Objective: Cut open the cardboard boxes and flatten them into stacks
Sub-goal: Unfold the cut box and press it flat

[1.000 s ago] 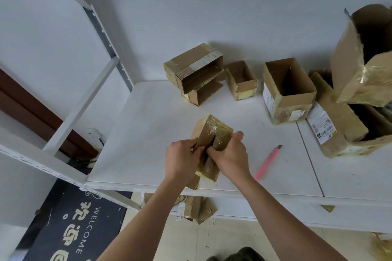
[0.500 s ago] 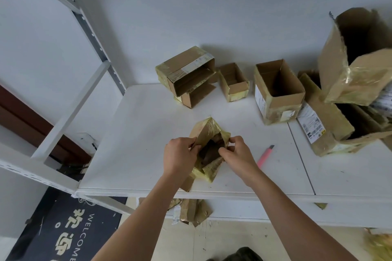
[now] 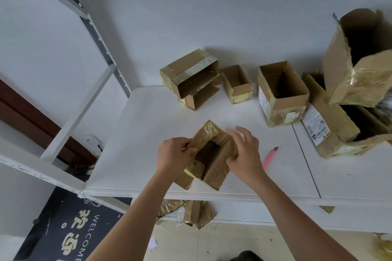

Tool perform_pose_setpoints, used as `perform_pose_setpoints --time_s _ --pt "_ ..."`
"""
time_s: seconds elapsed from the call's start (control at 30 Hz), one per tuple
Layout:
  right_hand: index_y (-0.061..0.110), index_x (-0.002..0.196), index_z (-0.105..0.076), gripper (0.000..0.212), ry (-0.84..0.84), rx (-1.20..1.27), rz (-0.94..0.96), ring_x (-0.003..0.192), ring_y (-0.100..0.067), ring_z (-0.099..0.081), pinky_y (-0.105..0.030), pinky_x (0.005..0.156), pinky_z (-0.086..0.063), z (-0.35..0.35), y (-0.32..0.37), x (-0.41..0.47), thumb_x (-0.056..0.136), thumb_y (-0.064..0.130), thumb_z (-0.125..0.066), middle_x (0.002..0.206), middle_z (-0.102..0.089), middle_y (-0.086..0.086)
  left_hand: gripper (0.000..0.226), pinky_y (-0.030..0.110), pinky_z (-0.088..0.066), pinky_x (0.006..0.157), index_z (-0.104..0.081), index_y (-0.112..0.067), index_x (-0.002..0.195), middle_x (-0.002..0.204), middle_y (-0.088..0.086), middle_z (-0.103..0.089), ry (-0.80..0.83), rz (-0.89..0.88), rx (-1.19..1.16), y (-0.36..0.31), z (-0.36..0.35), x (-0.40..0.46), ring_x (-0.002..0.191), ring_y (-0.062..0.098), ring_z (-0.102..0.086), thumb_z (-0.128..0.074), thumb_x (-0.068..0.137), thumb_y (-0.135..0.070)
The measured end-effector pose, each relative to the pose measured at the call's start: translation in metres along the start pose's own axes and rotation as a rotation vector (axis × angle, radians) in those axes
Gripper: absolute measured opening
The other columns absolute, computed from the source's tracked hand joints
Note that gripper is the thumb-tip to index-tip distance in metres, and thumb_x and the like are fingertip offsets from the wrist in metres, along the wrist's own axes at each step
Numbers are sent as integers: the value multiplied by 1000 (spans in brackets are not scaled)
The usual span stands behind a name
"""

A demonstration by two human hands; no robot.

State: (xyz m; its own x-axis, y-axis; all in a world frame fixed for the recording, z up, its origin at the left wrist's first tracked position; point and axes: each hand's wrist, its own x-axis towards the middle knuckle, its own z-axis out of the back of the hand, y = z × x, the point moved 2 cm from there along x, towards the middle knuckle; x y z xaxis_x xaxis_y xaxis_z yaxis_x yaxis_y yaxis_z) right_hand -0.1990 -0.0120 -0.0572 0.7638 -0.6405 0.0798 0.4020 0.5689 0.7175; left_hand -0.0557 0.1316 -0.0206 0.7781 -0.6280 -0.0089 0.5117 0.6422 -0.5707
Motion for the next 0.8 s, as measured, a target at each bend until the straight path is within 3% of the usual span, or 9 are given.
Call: perform_pose_setpoints --time_s 0.07,0.17,0.27,0.4,0.47,0.53,0.63,0.7,0.8 --pt "17 144 -45 68 31 -19 58 126 -19 -43 -36 108 -42 -2 -3 -2 81 1 -64 136 -45 1 18 27 -41 72 -72 -31 108 92 -12 -73 18 -12 45 -2 -3 2 91 15 -64 -67 91 -28" --pt "9 136 -54 49 -4 46 28 105 -11 -54 -6 88 -42 -1 -6 -6 88 11 -65 117 -48 4 33 31 -47 83 -54 -37 129 105 -14 -72 33 -49 58 -6 -8 4 100 16 -64 -56 98 -25" --pt "8 132 -57 45 -42 81 23 95 -7 -51 3 77 -36 -3 -8 -7 89 15 -69 111 -46 3 30 33 -48 78 -48 -36 129 110 -12 -70 71 -108 152 -8 -10 5 100 23 -63 -48 101 -26" --pt "8 134 -56 48 -57 82 5 94 -8 -50 1 75 -38 -5 -9 -7 89 18 -70 112 -47 1 55 35 -46 79 -35 -35 141 124 -8 -56 165 -180 394 -12 -8 0 107 22 -60 -57 93 -52" --pt "9 133 -56 48 -61 91 12 93 -8 -52 0 76 -38 -6 -10 -5 89 20 -70 112 -48 1 65 33 -45 77 -33 -33 144 128 -7 -48 143 -200 484 -15 -7 -1 112 19 -55 -62 89 -53" --pt "11 132 -57 47 -60 90 18 99 -11 -54 -6 81 -42 -6 -11 -4 89 23 -71 114 -51 1 61 29 -44 73 -37 -31 143 121 -6 -46 112 -209 473 -16 -7 1 110 17 -51 -64 91 -43" --pt "15 127 -61 45 -60 21 5 109 -20 -53 -32 90 -48 -6 -15 0 86 30 -73 118 -58 0 51 26 -42 68 -46 -32 141 104 -6 -50 139 -205 383 -17 -4 7 96 16 -52 -59 92 -34" --pt "16 123 -63 44 -60 29 -4 108 -20 -53 -35 89 -48 -5 -16 1 84 31 -75 116 -61 0 46 27 -46 69 -51 -32 139 98 -5 -54 189 -187 314 -14 2 12 90 17 -55 -56 93 -35" --pt "17 122 -62 43 -51 38 6 108 -17 -51 -29 88 -46 -5 -15 2 84 31 -76 117 -62 2 34 27 -49 73 -64 -25 127 95 -4 -64 209 -177 239 -6 12 18 87 16 -59 -55 96 -36"
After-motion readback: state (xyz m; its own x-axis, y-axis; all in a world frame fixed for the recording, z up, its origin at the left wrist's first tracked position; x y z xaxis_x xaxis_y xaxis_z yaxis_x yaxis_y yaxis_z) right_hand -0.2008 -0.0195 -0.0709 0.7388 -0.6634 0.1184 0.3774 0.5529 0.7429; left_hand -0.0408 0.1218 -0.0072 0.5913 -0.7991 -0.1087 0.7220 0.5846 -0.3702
